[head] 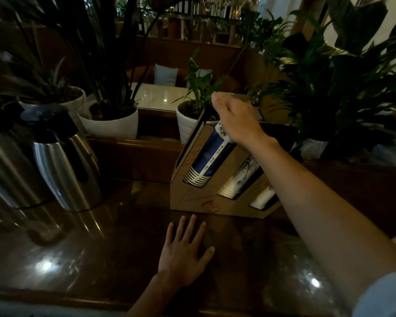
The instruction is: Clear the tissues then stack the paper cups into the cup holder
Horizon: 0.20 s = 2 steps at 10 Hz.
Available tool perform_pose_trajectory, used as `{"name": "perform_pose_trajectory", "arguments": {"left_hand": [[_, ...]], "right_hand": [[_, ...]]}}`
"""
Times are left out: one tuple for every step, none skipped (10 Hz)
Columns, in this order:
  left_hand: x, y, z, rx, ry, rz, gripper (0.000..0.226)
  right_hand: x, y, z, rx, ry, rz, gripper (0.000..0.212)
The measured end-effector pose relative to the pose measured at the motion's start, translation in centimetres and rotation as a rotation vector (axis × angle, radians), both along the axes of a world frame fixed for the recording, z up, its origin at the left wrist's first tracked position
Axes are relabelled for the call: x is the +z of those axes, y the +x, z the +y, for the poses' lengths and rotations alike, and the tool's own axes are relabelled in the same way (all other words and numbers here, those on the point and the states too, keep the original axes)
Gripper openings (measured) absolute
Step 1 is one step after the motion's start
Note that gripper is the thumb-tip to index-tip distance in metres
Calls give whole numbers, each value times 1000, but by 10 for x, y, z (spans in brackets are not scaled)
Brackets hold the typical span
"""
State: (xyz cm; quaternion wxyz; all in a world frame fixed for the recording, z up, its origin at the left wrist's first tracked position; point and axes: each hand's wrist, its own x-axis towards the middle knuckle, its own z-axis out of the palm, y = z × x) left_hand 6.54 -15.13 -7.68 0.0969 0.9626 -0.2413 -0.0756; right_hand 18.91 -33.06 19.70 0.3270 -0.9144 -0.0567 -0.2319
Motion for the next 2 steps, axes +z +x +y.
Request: {"name": "perform_pose_trajectory", "arguments": {"left_hand": [[1,2,1,-4,12,25,83],[4,0,0,2,18,59,82]], "right_hand": [[1,-18,1,32,74,-98,35],[8,-37,1,62,126,-258,28]]}}
